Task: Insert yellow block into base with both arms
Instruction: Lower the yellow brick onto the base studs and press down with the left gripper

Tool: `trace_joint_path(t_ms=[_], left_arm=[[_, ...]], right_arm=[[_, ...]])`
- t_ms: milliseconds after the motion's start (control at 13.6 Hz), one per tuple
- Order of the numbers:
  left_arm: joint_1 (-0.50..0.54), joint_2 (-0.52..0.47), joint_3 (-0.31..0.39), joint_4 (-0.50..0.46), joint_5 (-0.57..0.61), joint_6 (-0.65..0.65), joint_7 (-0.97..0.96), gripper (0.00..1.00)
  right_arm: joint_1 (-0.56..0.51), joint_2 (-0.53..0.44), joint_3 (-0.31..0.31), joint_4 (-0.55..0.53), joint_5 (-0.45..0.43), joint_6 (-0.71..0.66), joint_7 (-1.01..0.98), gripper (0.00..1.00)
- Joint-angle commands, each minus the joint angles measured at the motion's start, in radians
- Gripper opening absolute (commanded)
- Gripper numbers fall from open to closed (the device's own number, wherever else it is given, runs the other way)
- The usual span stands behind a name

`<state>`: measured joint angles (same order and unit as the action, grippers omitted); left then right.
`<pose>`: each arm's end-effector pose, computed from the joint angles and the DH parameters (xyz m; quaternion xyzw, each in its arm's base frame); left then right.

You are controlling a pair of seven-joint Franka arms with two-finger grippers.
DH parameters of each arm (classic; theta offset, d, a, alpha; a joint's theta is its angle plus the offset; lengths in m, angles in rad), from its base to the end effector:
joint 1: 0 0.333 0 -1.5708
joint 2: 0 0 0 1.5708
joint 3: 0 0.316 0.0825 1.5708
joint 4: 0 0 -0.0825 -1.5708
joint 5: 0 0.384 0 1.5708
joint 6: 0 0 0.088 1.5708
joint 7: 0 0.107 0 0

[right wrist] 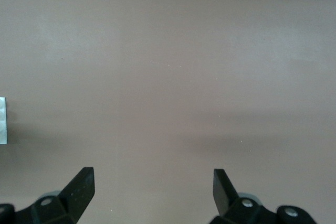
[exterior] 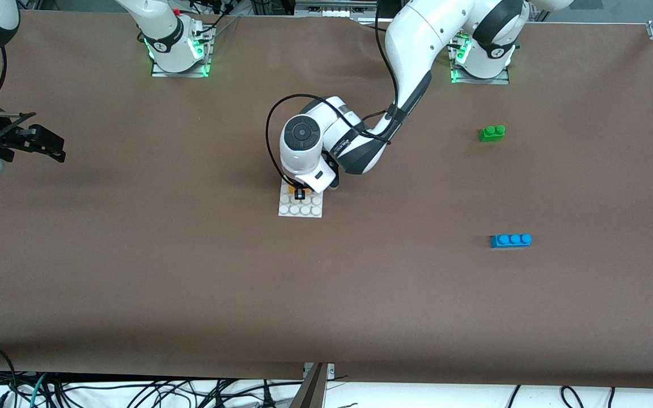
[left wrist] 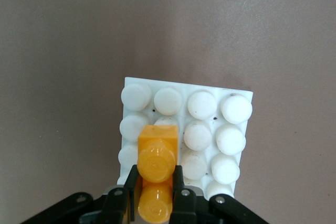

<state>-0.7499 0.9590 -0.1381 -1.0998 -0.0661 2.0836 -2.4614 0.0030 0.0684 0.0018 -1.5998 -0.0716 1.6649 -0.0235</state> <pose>0.5130 -0.5811 0.2396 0.6705 0.7369 -0.0862 0.0073 0.5818 -0.0043 0.5803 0.9992 0.0176 -0.0020 0.0355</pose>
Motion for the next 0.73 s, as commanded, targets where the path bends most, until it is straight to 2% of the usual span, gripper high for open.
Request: trace_joint_path(t_ms=[0, 661], left_arm=[[0.000, 0.021, 0.006, 0.025, -0.043, -0.002, 0.042, 0.05], [-0.003, 0.023, 0.006, 0.002, -0.043, -0.002, 0.068, 0.05]], right_arm=[[-0.008, 0.007, 0.003, 0.023, 0.013, -0.019, -0.024, 1.00], [-0.008, 0.007, 0.003, 0.024, 0.013, -0.017, -0.027, 1.00]])
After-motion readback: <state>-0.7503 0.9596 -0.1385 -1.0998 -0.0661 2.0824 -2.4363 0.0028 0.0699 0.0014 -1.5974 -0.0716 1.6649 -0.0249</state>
